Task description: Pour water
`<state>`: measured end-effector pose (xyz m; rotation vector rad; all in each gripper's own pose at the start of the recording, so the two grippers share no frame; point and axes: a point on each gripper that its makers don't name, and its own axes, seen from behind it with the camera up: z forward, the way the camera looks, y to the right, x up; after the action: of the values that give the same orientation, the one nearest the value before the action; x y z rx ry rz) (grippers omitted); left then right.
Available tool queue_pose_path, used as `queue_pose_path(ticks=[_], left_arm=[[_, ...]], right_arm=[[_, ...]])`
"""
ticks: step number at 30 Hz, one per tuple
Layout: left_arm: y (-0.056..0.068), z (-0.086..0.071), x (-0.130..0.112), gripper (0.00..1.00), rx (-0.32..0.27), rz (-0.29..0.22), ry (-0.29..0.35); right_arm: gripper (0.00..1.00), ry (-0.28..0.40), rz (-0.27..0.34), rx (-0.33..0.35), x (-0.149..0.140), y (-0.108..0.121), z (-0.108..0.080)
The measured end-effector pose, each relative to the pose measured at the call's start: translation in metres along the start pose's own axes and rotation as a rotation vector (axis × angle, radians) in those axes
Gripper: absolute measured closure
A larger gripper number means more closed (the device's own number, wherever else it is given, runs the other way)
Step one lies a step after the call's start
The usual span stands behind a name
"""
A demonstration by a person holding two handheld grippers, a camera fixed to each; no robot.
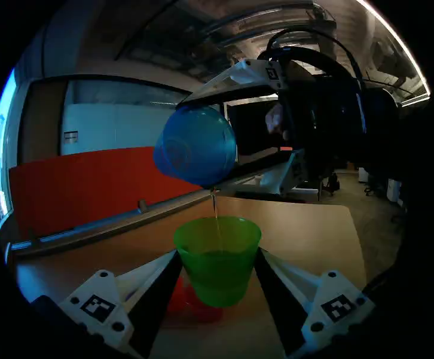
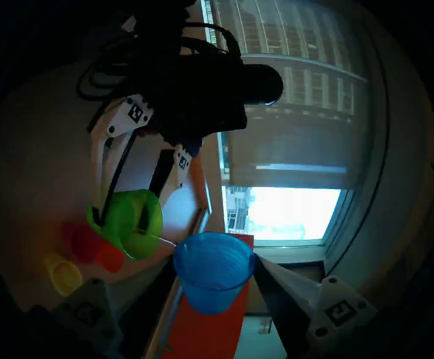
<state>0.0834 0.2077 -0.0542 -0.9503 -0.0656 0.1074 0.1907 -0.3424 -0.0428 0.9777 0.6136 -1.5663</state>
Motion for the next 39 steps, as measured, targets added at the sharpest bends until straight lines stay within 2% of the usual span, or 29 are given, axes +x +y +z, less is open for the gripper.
queue_pose_path(ticks=[15,39], left_arm=[[0.0001,0.0004,-0.0006,0.17,-0.001,0.001,0.001],[-0.0025,-0.0009,0.0012,0.17,0.007,-0.003,0.011]], right_arm=[[0.08,-0.004,-0.031,0.001,-0.0049,-0.0020,0.0000],[0.08,0.003,-0.049,-0.003,-0.0018,0.0017,0.0011]])
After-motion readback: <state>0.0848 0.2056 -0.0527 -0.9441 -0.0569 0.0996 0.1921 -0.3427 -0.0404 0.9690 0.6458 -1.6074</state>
